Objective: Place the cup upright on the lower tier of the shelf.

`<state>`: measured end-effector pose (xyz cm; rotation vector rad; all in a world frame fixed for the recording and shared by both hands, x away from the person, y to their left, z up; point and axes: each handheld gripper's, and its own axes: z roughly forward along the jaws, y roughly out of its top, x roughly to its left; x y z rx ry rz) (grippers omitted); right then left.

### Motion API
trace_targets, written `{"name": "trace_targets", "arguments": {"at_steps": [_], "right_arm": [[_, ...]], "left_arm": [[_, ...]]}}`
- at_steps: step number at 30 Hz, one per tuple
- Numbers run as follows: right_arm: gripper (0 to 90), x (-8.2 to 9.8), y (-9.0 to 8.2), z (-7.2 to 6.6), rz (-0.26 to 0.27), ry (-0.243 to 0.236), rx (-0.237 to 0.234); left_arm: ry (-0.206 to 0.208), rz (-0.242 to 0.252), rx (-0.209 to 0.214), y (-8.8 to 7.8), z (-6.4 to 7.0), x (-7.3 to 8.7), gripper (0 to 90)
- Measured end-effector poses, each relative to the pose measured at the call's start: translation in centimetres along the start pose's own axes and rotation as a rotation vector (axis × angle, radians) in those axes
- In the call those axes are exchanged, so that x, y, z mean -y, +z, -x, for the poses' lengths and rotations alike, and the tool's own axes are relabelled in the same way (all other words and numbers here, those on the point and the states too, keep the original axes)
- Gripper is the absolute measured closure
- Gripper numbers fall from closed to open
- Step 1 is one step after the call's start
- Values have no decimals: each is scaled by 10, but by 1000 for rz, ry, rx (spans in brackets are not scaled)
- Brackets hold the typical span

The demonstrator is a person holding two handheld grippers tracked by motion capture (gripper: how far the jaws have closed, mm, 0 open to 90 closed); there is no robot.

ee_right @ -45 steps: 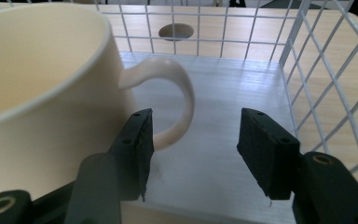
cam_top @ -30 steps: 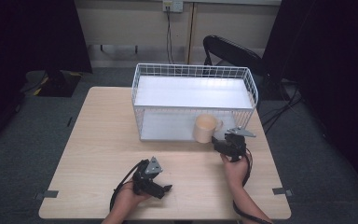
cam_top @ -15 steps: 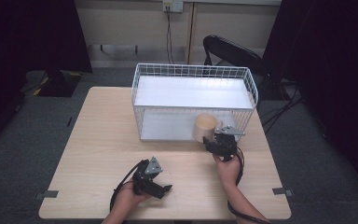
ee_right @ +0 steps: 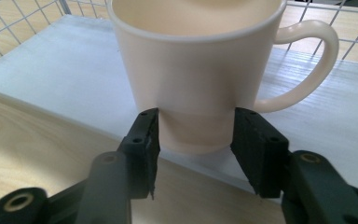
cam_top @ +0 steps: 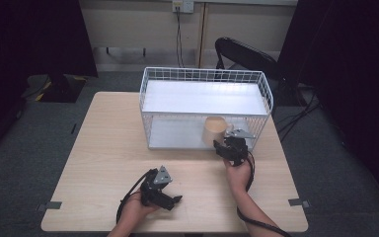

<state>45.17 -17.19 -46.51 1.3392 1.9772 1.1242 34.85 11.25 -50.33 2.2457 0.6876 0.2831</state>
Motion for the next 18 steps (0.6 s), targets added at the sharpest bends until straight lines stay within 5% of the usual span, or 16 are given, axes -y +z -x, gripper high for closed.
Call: {"name": "trace_targets", "arguments": {"at_steps": [11,18], "right_arm": [[573,-4,11,0,-7,19,11],[366,-2,9,-1,-13,6,-13]], "left_arm": [[0,0,0,0,0,0,55],[0,0,0,0,0,0,55]]}}
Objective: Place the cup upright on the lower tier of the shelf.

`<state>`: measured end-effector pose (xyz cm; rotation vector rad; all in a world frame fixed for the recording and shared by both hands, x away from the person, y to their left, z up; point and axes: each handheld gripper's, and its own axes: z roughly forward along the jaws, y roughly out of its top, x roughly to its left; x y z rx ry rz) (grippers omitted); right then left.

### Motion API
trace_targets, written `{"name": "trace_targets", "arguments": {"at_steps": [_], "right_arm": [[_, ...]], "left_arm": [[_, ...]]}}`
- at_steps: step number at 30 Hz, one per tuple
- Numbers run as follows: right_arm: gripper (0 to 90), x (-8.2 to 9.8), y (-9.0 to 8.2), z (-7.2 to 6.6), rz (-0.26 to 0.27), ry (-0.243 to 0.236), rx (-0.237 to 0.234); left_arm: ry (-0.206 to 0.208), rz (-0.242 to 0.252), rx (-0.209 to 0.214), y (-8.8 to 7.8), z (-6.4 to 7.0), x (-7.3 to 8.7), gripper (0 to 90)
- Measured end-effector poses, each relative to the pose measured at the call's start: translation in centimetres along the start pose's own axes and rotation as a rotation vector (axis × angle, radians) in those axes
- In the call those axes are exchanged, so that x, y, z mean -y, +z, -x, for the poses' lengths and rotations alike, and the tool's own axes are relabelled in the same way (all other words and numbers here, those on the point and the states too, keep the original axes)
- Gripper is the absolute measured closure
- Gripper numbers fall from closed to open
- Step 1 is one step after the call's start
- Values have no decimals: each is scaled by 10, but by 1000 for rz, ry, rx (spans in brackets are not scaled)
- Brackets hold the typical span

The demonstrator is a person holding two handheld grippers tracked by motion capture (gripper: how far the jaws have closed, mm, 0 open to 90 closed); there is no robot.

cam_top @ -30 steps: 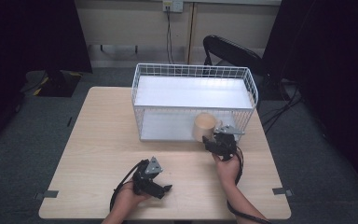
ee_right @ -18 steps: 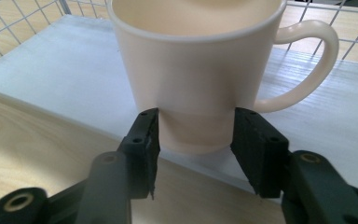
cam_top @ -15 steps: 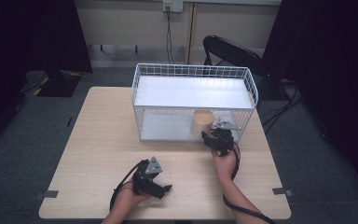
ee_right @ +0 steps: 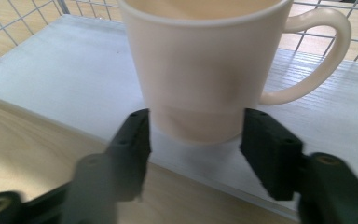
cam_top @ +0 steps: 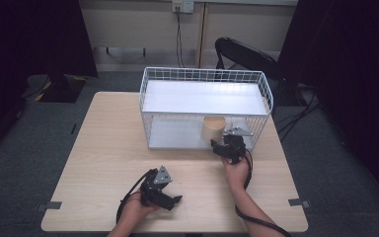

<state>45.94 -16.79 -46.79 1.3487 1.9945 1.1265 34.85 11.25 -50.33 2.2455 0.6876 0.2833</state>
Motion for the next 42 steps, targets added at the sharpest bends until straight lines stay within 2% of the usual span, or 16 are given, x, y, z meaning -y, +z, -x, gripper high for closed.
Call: {"name": "trace_targets", "arguments": {"at_steps": [10,15,21,24,29,38,42], "right_arm": [[186,2,-8,4,-3,1,-37],[145,4,-12,6,6,-9,-35],[133,5,-17,13,10,11,-30],[132,5,-21,15,12,16,-49],[133,7,-27,17,4,-1,-61],[135,12,-41,21,-1,-42,-111],[135,15,-47,21,-1,-44,-125]], "left_arm": [[0,0,-1,0,0,0,55],[0,0,-1,0,0,0,55],[0,0,-1,0,0,0,55],[0,0,-1,0,0,0,55],[0,0,-1,0,0,0,55],[-3,1,-5,0,1,0,55],[-3,1,-5,0,1,0,55]]}}
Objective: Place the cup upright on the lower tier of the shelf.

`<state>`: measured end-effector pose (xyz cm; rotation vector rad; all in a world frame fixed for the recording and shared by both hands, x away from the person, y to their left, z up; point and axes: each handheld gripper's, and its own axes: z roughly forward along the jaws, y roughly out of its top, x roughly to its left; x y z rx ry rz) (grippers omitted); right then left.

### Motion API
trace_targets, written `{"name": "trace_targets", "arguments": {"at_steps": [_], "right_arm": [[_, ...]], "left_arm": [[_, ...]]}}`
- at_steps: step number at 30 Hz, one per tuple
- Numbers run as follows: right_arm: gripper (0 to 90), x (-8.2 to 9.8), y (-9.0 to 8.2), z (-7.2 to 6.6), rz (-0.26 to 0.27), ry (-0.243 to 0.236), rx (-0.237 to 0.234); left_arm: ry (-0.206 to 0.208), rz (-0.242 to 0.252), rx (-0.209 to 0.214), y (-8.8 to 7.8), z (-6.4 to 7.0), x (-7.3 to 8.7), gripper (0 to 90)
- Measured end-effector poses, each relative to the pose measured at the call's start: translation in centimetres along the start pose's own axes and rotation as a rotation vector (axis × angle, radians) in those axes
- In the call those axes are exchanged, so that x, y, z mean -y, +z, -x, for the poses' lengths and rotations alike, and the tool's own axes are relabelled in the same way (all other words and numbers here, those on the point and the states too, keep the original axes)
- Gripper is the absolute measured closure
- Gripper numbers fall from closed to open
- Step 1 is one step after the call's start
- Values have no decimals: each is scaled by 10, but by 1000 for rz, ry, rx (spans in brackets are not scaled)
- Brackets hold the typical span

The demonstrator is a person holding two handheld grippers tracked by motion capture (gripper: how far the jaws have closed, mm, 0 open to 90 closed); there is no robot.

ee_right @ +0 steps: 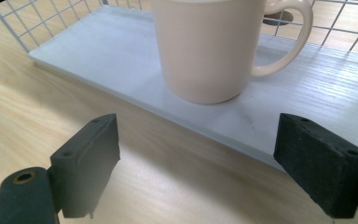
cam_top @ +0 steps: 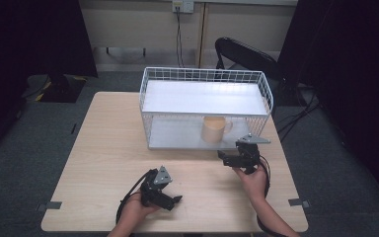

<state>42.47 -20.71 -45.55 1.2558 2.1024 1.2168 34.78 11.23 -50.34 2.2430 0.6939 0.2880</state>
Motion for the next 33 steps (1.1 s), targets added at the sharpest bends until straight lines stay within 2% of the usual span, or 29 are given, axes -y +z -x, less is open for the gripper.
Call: {"name": "trace_targets", "arguments": {"at_steps": [10,33], "right_arm": [[135,5,-14,1,-5,-27,-33],[137,31,-37,13,-35,-55,-58]], "left_arm": [[-1,-1,0,0,0,0,55],[-1,-1,0,0,0,0,55]]}}
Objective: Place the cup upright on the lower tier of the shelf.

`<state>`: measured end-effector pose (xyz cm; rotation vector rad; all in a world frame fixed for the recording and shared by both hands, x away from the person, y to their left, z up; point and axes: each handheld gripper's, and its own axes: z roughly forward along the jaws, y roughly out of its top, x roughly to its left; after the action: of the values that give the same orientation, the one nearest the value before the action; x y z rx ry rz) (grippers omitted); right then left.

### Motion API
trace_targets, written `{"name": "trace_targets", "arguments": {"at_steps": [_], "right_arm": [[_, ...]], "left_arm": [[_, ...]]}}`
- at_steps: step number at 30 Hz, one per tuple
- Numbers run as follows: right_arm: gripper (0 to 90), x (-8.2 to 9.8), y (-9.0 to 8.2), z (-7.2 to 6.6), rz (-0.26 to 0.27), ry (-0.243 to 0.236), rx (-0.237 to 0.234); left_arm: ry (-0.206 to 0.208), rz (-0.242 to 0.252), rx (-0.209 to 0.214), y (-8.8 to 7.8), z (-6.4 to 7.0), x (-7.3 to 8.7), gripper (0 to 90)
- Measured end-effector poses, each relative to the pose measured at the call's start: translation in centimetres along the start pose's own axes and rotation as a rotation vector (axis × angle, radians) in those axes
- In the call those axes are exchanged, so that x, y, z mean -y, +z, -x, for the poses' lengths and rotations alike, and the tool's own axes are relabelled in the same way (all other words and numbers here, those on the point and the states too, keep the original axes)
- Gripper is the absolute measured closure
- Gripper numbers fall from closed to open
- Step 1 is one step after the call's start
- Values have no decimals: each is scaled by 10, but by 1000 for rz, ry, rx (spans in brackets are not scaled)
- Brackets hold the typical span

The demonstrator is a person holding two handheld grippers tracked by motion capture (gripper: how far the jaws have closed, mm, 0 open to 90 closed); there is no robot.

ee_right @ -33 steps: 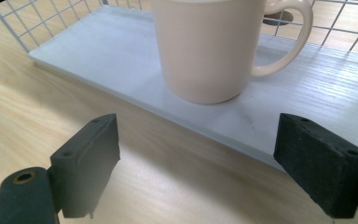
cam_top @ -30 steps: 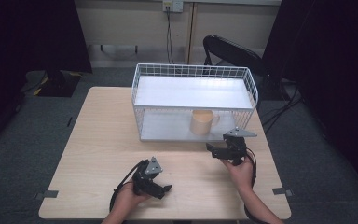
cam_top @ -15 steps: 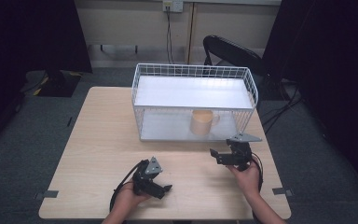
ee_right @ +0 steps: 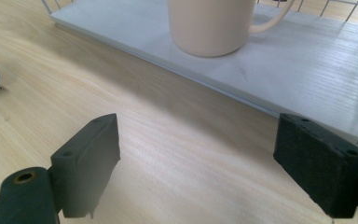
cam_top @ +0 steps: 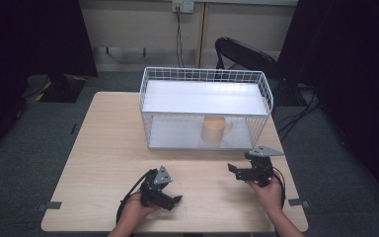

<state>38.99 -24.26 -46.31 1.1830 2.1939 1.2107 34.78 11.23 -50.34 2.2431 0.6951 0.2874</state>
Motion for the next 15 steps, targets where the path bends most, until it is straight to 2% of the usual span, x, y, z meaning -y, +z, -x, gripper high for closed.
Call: {"name": "trace_targets", "arguments": {"at_steps": [15], "right_arm": [[137,24,-14,11,-23,-21,-10]], "left_arm": [[0,0,-1,0,0,0,55]]}}
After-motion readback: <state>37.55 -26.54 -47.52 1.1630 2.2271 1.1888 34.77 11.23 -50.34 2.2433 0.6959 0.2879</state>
